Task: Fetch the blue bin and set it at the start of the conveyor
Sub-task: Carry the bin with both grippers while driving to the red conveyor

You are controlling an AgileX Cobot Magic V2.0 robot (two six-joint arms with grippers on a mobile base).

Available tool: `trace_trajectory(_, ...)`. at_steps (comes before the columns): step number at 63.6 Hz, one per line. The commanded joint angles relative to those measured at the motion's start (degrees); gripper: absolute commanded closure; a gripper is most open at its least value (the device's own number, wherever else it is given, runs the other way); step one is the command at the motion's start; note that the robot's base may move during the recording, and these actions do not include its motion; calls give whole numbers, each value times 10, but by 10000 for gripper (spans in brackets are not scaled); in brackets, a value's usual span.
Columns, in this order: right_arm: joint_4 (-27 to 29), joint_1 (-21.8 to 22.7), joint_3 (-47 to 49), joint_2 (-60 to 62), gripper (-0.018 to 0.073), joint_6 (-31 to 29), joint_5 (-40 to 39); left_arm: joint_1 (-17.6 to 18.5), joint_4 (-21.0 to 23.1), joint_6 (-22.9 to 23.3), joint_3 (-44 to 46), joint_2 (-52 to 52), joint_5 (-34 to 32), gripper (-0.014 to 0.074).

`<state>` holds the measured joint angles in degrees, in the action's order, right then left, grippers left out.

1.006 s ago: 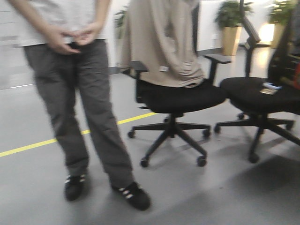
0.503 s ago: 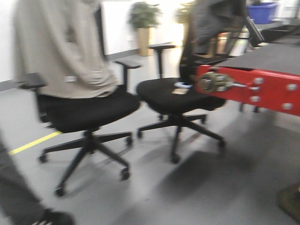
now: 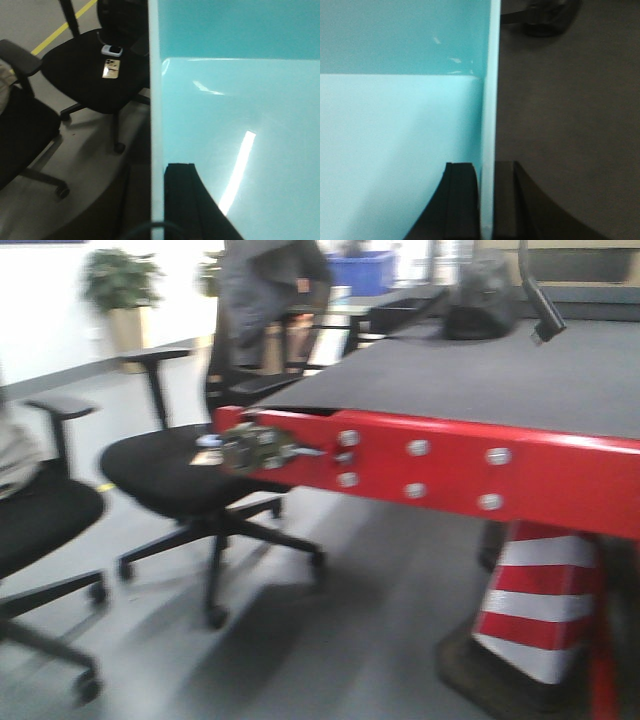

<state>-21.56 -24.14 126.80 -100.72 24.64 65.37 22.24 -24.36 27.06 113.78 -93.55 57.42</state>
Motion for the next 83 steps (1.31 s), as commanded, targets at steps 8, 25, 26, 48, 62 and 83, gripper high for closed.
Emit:
trace_trajectory(8,7,-5,5,7,722,-5,-29,8,4,-3,5,6,-33,708)
trace_trajectory(25,7,-5,5,7,722,-5,-29,8,4,-3,5,6,-33,708)
trace_trajectory(26,7,-5,5,7,722,-5,-29,8,4,-3,5,6,-33,708)
trace_trajectory(48,7,-5,5,7,722,-5,-29,8,4,-3,5,6,-33,708)
trace_trajectory(62,7,-5,5,7,722,-5,-29,8,4,-3,5,6,-33,708)
trace_trajectory(83,7,-5,5,7,722,-5,-29,8,4,-3,5,6,-33,708)
